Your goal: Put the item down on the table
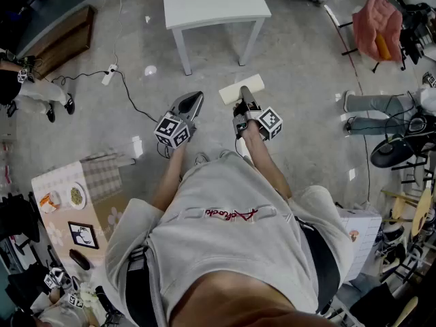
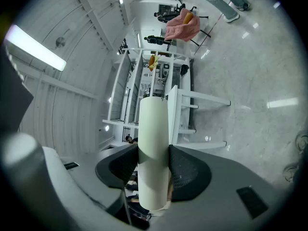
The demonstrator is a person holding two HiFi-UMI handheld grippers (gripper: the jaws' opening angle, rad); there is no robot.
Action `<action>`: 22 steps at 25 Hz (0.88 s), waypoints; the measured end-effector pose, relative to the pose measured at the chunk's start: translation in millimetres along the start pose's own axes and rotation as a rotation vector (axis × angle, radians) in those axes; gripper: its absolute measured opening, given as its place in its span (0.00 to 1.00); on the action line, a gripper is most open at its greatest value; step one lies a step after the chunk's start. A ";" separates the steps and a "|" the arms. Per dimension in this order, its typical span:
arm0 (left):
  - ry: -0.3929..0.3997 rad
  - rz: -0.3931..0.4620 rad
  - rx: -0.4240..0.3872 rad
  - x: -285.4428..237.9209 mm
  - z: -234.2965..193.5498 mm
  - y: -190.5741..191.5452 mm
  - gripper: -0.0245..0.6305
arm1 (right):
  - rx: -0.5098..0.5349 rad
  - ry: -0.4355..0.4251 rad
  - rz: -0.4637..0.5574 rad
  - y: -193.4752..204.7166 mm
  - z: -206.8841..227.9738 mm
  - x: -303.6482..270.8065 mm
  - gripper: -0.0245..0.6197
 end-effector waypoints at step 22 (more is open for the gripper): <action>-0.029 -0.014 -0.001 -41.8 29.0 18.7 0.06 | 0.019 0.003 -0.055 -48.0 14.8 -2.8 0.37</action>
Point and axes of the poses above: the fingertips, and each gripper's own axes: x backward along the fingers, z to its right, y out of its underside, the point moved 7 cm from there along x, backward along the fingers, and after that the axes turned 13 degrees about z, right-handed, at the moved point
